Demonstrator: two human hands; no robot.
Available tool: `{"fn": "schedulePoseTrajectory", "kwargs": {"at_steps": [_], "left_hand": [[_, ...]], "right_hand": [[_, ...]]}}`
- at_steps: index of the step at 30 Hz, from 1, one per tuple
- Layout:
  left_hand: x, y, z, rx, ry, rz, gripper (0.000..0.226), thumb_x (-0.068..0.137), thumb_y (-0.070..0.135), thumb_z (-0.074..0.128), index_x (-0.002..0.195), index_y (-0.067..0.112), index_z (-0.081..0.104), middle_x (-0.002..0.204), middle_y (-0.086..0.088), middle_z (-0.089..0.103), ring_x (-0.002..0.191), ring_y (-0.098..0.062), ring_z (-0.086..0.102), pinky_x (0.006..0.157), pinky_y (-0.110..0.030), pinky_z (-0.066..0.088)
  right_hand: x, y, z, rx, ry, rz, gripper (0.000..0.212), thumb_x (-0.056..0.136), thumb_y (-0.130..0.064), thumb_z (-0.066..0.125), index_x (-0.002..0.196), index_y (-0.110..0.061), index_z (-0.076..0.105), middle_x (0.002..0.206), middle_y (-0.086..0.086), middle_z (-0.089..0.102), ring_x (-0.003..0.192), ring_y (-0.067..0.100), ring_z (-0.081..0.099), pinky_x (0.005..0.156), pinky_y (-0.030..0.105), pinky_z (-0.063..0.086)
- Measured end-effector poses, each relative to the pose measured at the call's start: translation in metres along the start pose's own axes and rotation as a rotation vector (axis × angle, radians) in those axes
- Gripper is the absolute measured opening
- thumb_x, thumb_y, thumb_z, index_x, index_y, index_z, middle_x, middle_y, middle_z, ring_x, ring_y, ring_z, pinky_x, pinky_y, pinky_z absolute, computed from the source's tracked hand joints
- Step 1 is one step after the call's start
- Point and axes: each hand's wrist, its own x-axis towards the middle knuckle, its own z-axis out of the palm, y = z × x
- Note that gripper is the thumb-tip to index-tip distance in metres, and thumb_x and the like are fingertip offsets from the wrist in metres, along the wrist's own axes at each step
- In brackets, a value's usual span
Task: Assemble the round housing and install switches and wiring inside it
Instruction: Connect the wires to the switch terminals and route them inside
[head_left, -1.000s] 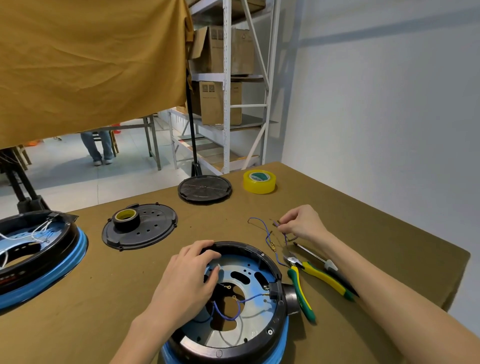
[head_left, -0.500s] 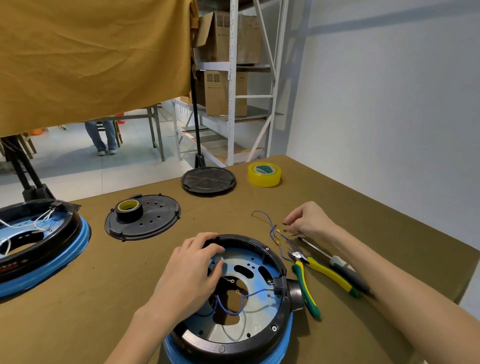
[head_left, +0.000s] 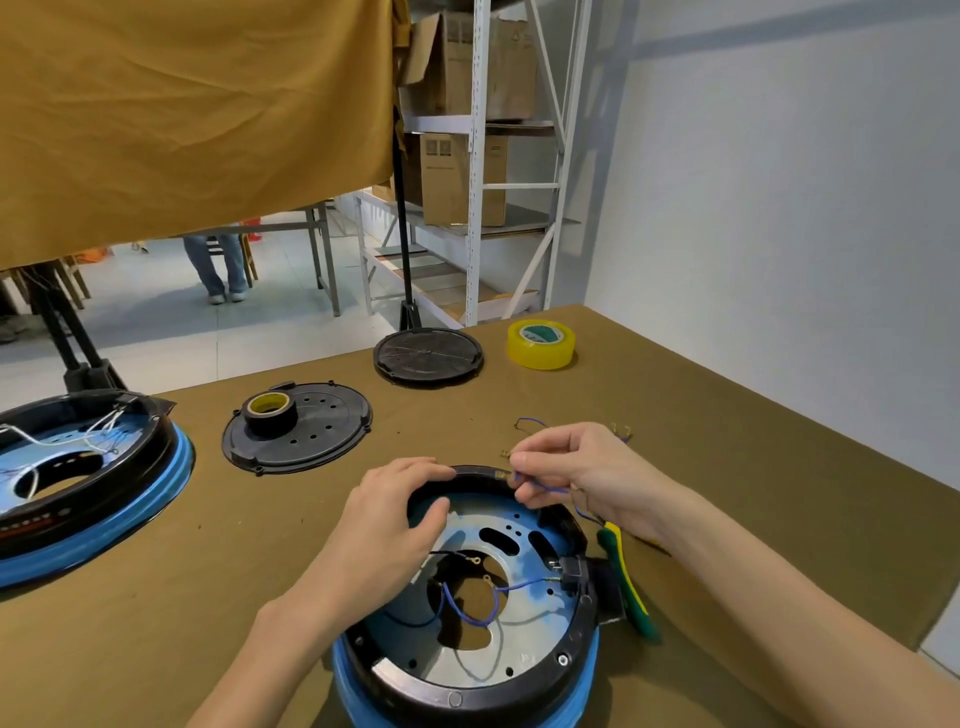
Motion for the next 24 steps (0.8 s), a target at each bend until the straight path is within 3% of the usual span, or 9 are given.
{"fn": "schedulePoseTrajectory", "kwargs": {"at_steps": [2, 5, 10, 15, 18, 21, 24], "left_hand": [[0.0, 0.007, -0.005, -0.024, 0.094, 0.039, 0.024, 0.102, 0.035, 0.058, 0.123, 0.04, 0.067, 0.128, 0.028, 0.058, 0.127, 0.001, 0.046, 0.109, -0.028, 0.034], [-0.001, 0.019, -0.013, -0.283, 0.102, 0.02, 0.014, 0.099, 0.039, 0.062, 0.106, 0.039, 0.074, 0.102, 0.027, 0.071, 0.105, 0.005, 0.063, 0.087, -0.009, 0.046], [0.001, 0.02, -0.021, -0.427, 0.049, -0.062, 0.019, 0.095, 0.04, 0.07, 0.083, 0.029, 0.079, 0.081, 0.009, 0.077, 0.075, -0.006, 0.07, 0.065, -0.015, 0.052], [0.001, 0.017, -0.022, -0.467, 0.0, -0.081, 0.013, 0.093, 0.035, 0.074, 0.084, 0.029, 0.081, 0.079, 0.008, 0.078, 0.074, -0.008, 0.072, 0.064, -0.019, 0.055], [0.002, 0.013, -0.019, -0.399, -0.017, -0.105, 0.013, 0.094, 0.032, 0.072, 0.084, 0.027, 0.079, 0.08, 0.007, 0.077, 0.076, -0.011, 0.071, 0.07, -0.028, 0.056], [0.003, 0.009, -0.02, -0.344, -0.057, -0.113, 0.013, 0.094, 0.032, 0.072, 0.083, 0.029, 0.077, 0.08, 0.009, 0.076, 0.075, -0.007, 0.07, 0.068, -0.024, 0.056], [0.003, 0.006, -0.022, -0.347, -0.114, -0.133, 0.014, 0.094, 0.035, 0.071, 0.083, 0.029, 0.078, 0.081, 0.009, 0.077, 0.075, -0.009, 0.071, 0.066, -0.023, 0.055]], "right_hand": [[-0.005, 0.0, 0.013, 0.013, -0.051, -0.011, 0.007, 0.092, -0.013, 0.076, 0.095, -0.008, 0.08, 0.093, 0.021, 0.075, 0.079, 0.024, 0.074, 0.072, 0.028, 0.06], [-0.007, 0.001, 0.027, 0.011, -0.063, -0.053, 0.008, 0.093, -0.014, 0.075, 0.096, -0.008, 0.079, 0.089, 0.019, 0.075, 0.077, 0.026, 0.074, 0.069, 0.028, 0.06], [-0.007, 0.006, 0.041, 0.087, 0.0, -0.131, 0.005, 0.093, -0.016, 0.074, 0.096, -0.013, 0.078, 0.09, 0.021, 0.075, 0.077, 0.029, 0.075, 0.068, 0.031, 0.06], [-0.005, 0.014, 0.049, 0.108, 0.055, -0.181, 0.005, 0.094, -0.015, 0.073, 0.092, -0.015, 0.078, 0.092, 0.02, 0.076, 0.079, 0.031, 0.076, 0.069, 0.034, 0.061], [-0.004, 0.017, 0.049, 0.103, 0.028, -0.143, 0.005, 0.093, -0.014, 0.075, 0.09, -0.014, 0.079, 0.084, 0.014, 0.073, 0.061, 0.021, 0.066, 0.059, 0.03, 0.057], [-0.003, 0.017, 0.045, 0.102, -0.039, -0.062, 0.006, 0.088, -0.014, 0.078, 0.091, -0.009, 0.079, 0.075, 0.012, 0.063, 0.052, 0.015, 0.05, 0.051, 0.024, 0.046], [-0.002, 0.016, 0.042, 0.077, -0.078, -0.007, 0.008, 0.089, -0.014, 0.078, 0.093, -0.007, 0.079, 0.074, 0.007, 0.064, 0.053, 0.013, 0.049, 0.051, 0.022, 0.044]]}}
